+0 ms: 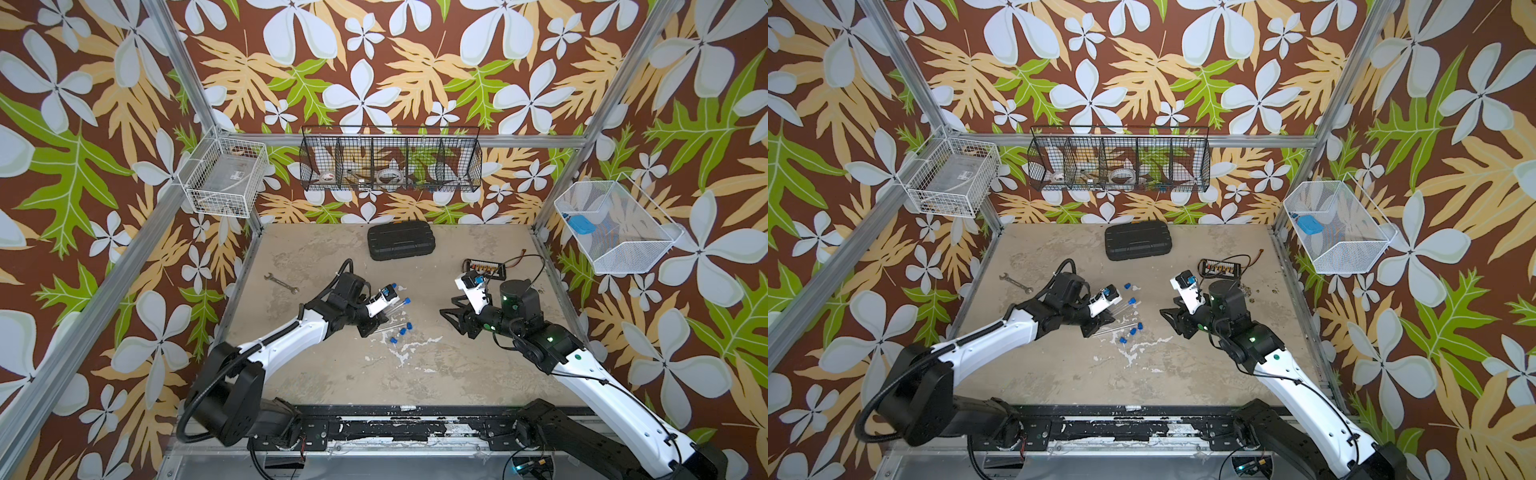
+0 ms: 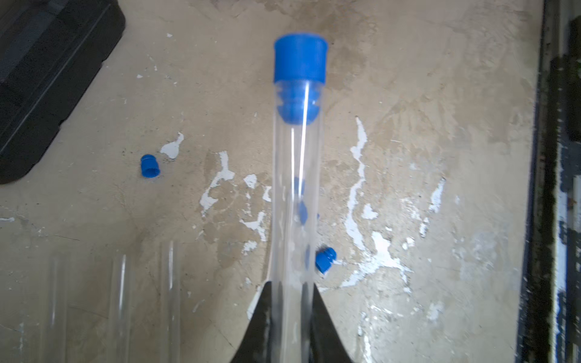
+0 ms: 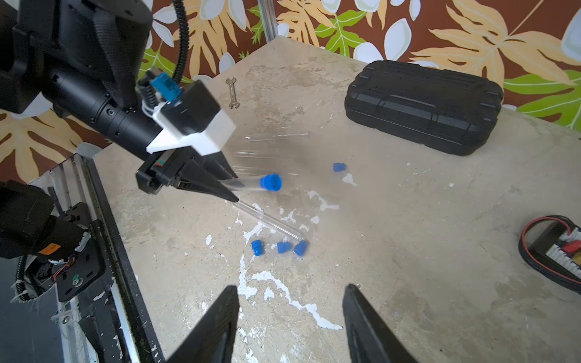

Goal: Insert stoppers into test tubes
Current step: Place the test tube at the center of the board.

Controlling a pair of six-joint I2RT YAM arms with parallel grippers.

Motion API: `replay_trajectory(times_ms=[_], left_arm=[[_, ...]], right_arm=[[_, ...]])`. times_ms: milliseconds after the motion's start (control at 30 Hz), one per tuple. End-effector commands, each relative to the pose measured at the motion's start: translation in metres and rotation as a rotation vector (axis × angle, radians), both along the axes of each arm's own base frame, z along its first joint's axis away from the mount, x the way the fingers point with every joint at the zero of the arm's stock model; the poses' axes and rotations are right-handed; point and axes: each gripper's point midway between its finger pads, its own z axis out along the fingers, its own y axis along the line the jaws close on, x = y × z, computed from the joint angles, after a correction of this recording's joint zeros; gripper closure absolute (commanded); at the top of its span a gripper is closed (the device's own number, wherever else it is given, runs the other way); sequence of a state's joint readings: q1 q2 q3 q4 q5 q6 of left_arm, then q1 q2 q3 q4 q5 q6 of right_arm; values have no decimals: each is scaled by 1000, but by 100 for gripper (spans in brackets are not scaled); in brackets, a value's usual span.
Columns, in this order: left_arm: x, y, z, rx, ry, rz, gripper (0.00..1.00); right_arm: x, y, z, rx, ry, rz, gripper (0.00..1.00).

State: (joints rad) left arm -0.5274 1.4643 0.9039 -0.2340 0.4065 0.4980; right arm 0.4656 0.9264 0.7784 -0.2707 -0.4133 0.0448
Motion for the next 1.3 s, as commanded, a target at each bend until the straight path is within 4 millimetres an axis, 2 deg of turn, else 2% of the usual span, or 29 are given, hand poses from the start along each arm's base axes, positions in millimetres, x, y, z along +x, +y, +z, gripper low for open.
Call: replay_trajectory(times_ms=[0, 267, 433, 833, 1267], left_arm=[[0, 2, -21, 91, 95, -46, 100], [36, 2, -55, 267, 189, -23, 100], [46, 1, -69, 315, 247, 4, 100], [43, 4, -98, 392, 289, 23, 98], [44, 9, -117, 447, 298, 40, 85]], right_arm=[[9, 1, 7, 15, -30, -25, 44], [13, 1, 1, 5, -18, -30, 44], [14, 2, -1, -1, -12, -28, 45], [13, 1, -3, -8, -8, -31, 45], [11, -4, -2, -23, -22, -46, 45]])
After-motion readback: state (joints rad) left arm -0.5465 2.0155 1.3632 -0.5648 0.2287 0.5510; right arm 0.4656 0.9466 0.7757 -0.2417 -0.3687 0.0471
